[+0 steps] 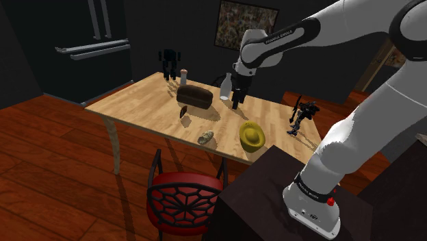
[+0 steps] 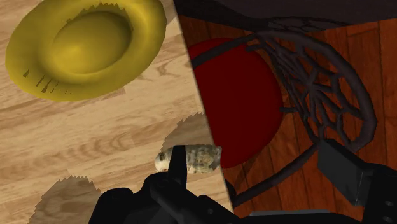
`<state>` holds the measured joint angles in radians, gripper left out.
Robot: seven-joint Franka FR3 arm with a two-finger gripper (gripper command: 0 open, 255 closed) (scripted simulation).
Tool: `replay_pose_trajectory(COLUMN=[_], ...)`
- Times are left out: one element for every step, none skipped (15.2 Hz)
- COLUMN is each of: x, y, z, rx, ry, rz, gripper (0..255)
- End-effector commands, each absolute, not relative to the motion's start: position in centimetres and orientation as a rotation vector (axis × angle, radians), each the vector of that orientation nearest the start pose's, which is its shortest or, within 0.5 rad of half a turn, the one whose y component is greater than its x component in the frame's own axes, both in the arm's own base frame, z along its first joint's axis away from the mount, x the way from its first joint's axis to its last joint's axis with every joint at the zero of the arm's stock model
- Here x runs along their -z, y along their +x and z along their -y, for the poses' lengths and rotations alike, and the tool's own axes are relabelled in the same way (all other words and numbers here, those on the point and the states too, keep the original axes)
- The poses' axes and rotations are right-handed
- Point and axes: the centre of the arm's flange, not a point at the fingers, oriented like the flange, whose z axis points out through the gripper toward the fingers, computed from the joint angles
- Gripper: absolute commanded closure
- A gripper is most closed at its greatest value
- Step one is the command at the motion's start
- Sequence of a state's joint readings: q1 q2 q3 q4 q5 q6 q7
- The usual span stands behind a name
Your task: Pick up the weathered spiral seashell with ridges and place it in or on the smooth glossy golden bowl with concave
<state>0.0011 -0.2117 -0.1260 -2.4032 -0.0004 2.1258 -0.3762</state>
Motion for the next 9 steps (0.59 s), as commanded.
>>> replay_pose_trajectory(x=[-37.4, -36.5, -35.5, -34.6, -33.6, -32.7, -31.7, -30.8, -29.9], y=[46.8, 47.6, 48.4, 49.3, 50.1, 50.9, 51.7, 52.5, 53.4], z=[6.4, 6.7, 7.1, 7.4, 7.7, 8.1, 8.4, 8.7, 9.0], rx=[-0.089, -0.089, -0.089, -0.089, -0.089, -0.089, -0.089, -0.088, -0.088], ry=[-3.081, -3.084, -3.087, -3.090, -3.093, -3.096, -3.099, -3.102, -3.105], rz=[0.418, 0.430, 0.441, 0.453, 0.464, 0.476, 0.487, 0.499, 0.511], gripper=[0, 0, 0, 0, 0, 0, 0, 0, 0])
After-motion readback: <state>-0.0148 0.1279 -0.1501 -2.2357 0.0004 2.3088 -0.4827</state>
